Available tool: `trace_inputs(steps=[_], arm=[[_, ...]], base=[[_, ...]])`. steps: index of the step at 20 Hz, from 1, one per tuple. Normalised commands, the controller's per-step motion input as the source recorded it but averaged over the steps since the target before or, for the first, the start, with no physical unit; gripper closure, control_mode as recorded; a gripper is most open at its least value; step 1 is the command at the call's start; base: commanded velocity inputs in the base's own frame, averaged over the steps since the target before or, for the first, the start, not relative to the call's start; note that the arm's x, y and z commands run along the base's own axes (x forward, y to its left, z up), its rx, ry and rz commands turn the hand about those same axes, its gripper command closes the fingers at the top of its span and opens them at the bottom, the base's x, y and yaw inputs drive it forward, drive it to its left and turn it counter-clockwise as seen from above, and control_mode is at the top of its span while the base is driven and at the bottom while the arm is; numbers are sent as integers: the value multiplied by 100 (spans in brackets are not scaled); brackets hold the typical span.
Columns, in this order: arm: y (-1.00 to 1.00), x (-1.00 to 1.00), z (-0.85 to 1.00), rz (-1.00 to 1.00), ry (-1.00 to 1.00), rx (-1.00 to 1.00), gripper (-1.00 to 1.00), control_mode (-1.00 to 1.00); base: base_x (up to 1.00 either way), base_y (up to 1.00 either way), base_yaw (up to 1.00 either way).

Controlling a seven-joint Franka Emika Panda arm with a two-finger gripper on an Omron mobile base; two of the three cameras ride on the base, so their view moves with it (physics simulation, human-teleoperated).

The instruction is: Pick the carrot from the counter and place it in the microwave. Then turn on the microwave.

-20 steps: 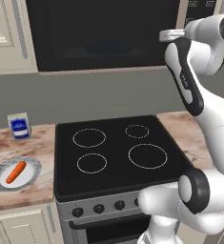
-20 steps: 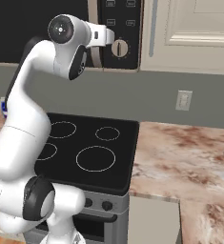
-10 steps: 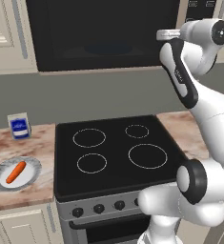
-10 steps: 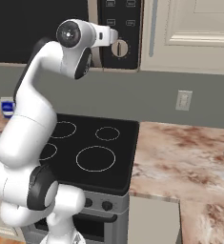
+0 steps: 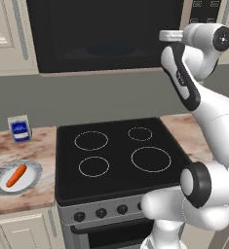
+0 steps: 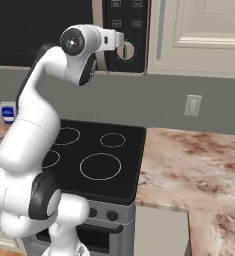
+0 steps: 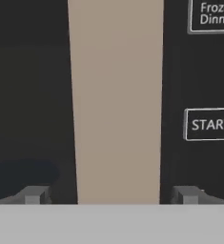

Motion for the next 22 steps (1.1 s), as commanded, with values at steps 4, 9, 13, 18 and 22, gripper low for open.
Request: trace_inputs(steps=[4, 9, 13, 18, 22], arm=[[0, 30, 0, 0, 0, 0, 100, -100], [0, -11, 0, 0, -6, 0, 100, -100], [7, -78, 6, 0, -18, 0, 100, -100], [19, -100, 7, 0, -23, 0, 100, -100], [26, -100, 3, 0, -26, 0, 100, -100]], base=[[0, 0, 0], [0, 0, 0], [0, 0, 0], [0, 0, 0], [0, 0, 0]])
